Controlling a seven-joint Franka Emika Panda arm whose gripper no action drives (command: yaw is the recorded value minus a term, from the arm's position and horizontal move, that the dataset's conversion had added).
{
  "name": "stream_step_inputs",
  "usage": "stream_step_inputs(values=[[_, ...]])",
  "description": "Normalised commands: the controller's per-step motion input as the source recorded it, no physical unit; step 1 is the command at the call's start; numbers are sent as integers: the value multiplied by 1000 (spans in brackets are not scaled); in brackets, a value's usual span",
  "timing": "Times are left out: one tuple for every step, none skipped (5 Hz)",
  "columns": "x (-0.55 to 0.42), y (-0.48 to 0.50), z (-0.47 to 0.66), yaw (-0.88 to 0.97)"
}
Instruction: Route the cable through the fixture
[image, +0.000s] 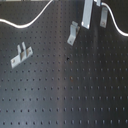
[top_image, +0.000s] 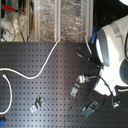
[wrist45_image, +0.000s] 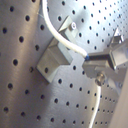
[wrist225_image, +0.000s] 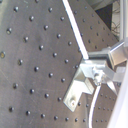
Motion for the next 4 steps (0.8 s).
stream_step_inputs(values=[[-7, 2, 417, 91], [0, 0, 54, 389], [0, 0, 0, 163], [24, -15, 269, 0]])
